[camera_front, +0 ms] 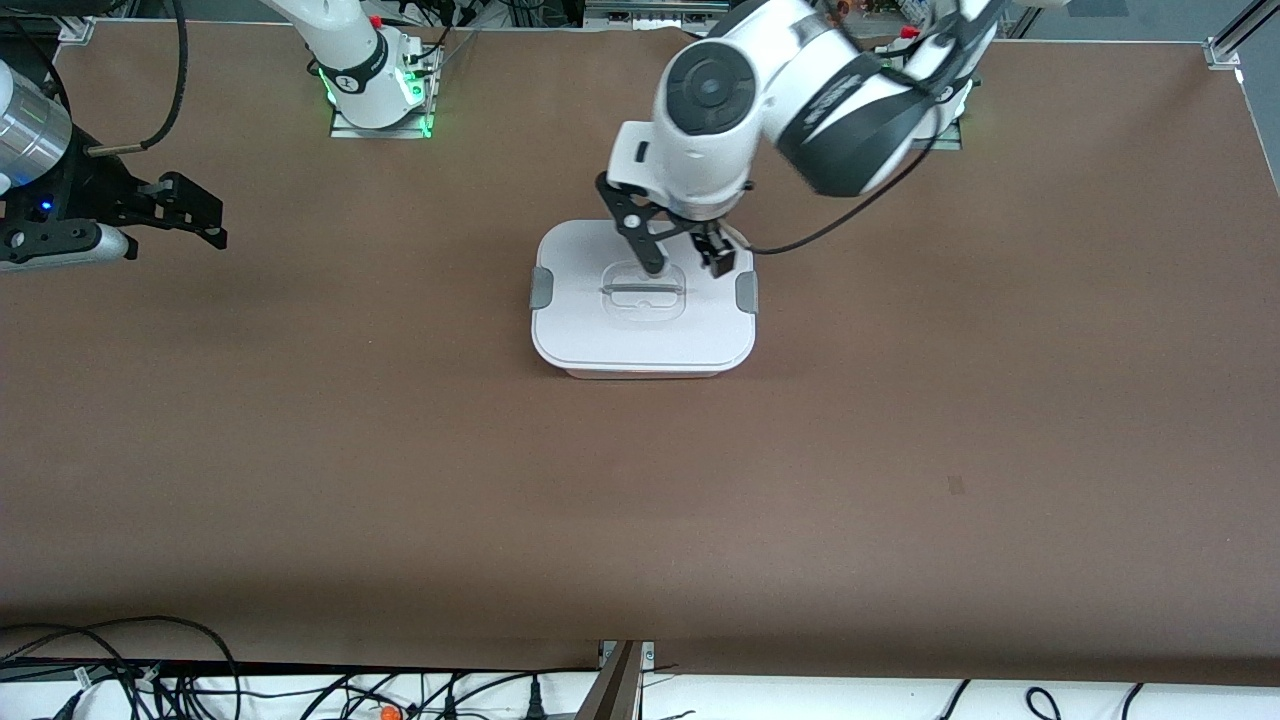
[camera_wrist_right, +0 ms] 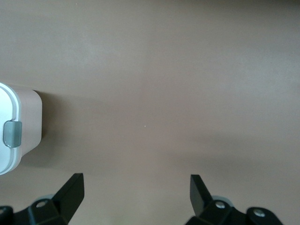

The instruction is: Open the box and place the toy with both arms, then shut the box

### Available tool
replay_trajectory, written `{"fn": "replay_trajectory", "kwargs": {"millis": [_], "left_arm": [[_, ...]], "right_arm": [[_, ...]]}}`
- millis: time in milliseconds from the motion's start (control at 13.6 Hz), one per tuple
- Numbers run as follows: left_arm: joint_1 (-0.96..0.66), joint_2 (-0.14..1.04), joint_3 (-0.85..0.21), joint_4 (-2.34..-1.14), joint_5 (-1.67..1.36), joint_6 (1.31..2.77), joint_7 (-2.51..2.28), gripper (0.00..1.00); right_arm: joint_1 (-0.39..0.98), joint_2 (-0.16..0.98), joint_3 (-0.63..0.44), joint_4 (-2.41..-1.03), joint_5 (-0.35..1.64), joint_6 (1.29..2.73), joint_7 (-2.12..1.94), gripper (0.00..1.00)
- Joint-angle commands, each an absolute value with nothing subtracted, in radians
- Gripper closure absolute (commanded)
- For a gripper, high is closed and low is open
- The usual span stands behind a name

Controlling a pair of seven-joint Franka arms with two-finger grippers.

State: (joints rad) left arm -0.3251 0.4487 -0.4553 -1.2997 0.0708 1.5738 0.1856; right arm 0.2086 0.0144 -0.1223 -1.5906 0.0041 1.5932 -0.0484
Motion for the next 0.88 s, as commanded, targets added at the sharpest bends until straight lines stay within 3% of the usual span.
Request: {"fn": "replay_trajectory", "kwargs": {"millis": [0, 514, 661, 808], "left_arm": [[-0.224, 0.382, -0.457, -1.309, 0.124, 1.521, 0.164, 0.00], [0.015, 0.364, -0.449, -1.210, 0.184, 1.463, 0.083, 0.00], [0.005, 0.321, -0.382, -1.235, 0.176, 1.473, 0.022, 0.00], [-0.023, 0.228, -0.264, -1.348, 0.137, 1.553, -0.061, 0.00]], "right_arm": [[0.204, 0.026, -0.118, -1.565, 0.009, 1.586, -0.038, 0.00], [0.206, 0.026, -0.115, -1.565, 0.009, 1.586, -0.037, 0.00], [0.206, 0.028, -0.115, -1.565, 0.009, 1.586, -0.037, 0.00], [0.204, 0.026, -0.115, -1.566, 0.009, 1.579, -0.038, 0.00]]}}
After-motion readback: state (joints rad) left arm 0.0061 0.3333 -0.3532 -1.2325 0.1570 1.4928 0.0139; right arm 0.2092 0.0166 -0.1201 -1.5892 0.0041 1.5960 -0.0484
